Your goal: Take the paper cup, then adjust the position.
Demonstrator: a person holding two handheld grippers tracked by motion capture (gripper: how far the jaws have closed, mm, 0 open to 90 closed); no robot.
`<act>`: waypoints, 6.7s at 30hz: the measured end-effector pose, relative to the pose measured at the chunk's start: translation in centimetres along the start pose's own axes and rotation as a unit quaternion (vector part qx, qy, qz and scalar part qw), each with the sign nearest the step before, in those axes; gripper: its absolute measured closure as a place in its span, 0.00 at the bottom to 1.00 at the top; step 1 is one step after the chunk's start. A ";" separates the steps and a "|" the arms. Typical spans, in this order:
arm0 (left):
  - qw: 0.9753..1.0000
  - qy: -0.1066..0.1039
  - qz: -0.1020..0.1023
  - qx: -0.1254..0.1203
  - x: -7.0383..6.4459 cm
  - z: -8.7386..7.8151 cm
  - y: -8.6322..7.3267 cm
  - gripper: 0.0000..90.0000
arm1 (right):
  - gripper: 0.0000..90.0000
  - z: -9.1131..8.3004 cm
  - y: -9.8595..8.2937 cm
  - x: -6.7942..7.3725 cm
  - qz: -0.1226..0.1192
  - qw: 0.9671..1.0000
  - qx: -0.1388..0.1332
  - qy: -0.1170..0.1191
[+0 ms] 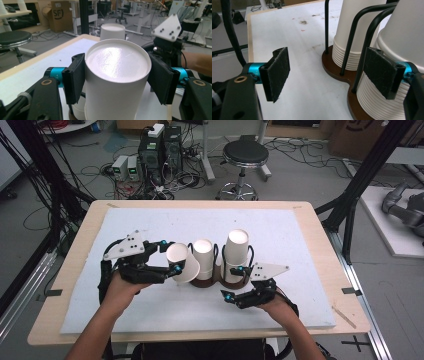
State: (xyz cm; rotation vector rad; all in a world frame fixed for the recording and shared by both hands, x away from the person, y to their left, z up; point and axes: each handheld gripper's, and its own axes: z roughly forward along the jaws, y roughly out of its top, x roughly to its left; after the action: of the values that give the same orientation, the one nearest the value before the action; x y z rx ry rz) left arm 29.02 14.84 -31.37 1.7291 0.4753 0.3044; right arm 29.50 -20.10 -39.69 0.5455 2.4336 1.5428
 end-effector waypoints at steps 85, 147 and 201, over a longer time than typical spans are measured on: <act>0.989 -0.150 -0.009 0.006 -3.1 6.6 -2.1 0.40 | 0.26 2.2 1.2 1.3 -0.050 0.992 -0.018 0.118; 0.978 -0.201 -0.056 -0.013 -1.6 4.9 -5.3 0.41 | 0.28 0.6 1.1 0.6 -0.051 0.985 -0.040 0.160; 0.977 -0.206 -0.009 0.053 -2.3 5.7 -7.0 0.40 | 0.31 -0.7 1.9 -0.1 -0.039 0.982 -0.047 0.177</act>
State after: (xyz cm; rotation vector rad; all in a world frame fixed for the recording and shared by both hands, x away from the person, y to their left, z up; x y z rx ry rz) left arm 28.55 9.92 -39.27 1.8300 0.2054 -0.0963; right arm 29.67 -20.02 -37.70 0.1657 2.5747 1.8423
